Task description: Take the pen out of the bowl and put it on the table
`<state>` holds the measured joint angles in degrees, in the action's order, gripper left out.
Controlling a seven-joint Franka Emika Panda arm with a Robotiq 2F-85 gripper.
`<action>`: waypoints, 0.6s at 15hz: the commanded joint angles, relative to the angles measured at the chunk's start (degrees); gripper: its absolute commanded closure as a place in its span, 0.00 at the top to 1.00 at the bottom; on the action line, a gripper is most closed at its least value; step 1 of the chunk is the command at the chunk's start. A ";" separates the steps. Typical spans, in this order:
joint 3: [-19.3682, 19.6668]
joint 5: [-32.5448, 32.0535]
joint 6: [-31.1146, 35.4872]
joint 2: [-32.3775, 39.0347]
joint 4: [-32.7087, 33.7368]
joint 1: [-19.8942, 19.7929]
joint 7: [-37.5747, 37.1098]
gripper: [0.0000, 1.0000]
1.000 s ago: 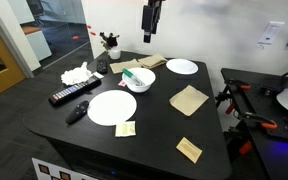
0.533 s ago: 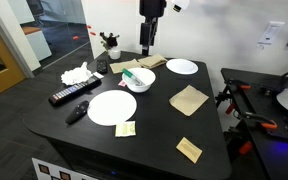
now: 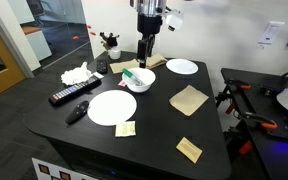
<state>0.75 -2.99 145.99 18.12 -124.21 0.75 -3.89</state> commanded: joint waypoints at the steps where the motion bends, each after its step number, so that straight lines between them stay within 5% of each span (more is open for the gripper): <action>1: 1.09 -0.91 1.65 3.29 2.15 0.77 -2.44 1.00; 9: 2.25 -0.29 1.54 9.72 8.39 0.81 -3.49 1.00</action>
<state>2.01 -3.00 147.42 25.15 -119.10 0.76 -5.09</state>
